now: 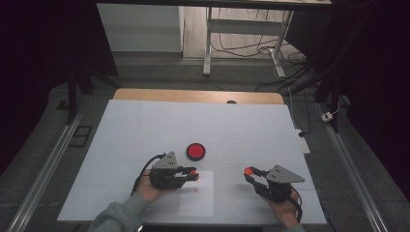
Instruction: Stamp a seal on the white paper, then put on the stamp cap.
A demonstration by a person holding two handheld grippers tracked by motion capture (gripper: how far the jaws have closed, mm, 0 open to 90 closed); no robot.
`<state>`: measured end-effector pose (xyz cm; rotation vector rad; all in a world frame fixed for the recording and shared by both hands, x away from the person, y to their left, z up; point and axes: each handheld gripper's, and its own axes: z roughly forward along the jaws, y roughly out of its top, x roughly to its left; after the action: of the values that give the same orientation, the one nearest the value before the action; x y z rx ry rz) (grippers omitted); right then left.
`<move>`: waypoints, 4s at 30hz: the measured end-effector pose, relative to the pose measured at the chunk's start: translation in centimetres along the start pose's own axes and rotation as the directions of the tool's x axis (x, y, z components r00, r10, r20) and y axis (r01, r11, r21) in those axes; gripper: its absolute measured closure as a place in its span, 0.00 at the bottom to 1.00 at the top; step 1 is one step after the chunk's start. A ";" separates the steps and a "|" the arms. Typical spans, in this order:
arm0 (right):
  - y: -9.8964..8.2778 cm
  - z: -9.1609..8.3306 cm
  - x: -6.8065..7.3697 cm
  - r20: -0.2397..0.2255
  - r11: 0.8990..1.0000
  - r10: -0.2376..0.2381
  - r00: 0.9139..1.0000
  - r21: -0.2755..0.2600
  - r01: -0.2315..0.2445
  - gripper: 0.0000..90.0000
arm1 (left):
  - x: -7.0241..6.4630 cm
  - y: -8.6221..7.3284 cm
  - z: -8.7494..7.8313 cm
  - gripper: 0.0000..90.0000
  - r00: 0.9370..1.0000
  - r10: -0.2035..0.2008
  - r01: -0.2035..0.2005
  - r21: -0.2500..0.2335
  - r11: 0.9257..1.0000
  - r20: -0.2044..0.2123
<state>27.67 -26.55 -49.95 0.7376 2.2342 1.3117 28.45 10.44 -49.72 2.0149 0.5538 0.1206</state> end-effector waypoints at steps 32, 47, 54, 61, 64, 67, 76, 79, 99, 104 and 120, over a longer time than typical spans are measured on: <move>0.0 0.0 -0.1 0.006 1.000 0.007 1.000 -0.001 -0.007 0.72 | 1.2 1.0 -4.9 0.81 0.996 -0.093 0.092 -0.113 0.989 -0.004; 0.2 0.3 0.1 0.001 1.000 0.000 1.000 -0.010 0.000 0.72 | 1.3 0.9 -4.4 0.81 0.995 -0.097 0.097 -0.096 0.991 0.001; 0.3 1.0 0.6 -0.015 1.000 -0.002 1.000 -0.012 0.002 0.72 | 1.2 0.7 -4.1 0.81 0.995 -0.097 0.097 -0.082 0.992 0.001; 0.5 1.8 1.0 -0.042 1.000 -0.008 0.999 -0.005 0.008 0.72 | 1.2 0.6 -3.7 0.81 0.996 -0.093 0.094 -0.063 0.994 0.011; 0.7 2.0 1.3 -0.051 1.000 -0.013 0.999 -0.008 0.012 0.72 | 1.1 0.6 -3.6 0.81 0.996 -0.093 0.094 -0.062 0.994 0.012; 0.8 2.2 1.6 -0.064 1.000 -0.020 0.998 -0.010 0.020 0.72 | 1.0 0.6 -3.6 0.81 0.995 -0.096 0.097 -0.061 0.993 0.010; 1.2 2.4 2.6 -0.133 0.999 -0.018 0.991 -0.041 0.012 0.72 | 1.3 0.4 -3.4 0.81 0.994 -0.106 0.105 -0.056 0.993 -0.007; 1.3 2.9 3.0 -0.147 0.999 -0.020 0.989 -0.039 0.015 0.72 | 1.2 0.4 -3.5 0.81 0.995 -0.100 0.099 -0.056 0.994 -0.010; 2.2 5.1 5.3 -0.199 0.998 -0.053 0.979 -0.025 0.049 0.72 | 0.8 0.5 -3.1 0.81 0.996 -0.085 0.086 -0.051 0.995 0.025; 2.4 5.4 5.8 -0.198 0.998 -0.060 0.978 -0.016 0.058 0.72 | 0.8 0.5 -3.0 0.81 0.996 -0.087 0.088 -0.052 0.995 0.029; 2.9 6.7 6.9 -0.228 0.998 -0.065 0.971 -0.020 0.062 0.72 | 0.7 0.5 -2.9 0.81 0.996 -0.080 0.082 -0.051 0.995 0.040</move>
<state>27.17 -16.57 -51.13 0.5278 2.4040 1.4409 28.32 12.91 -47.91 1.9373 0.6012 0.0467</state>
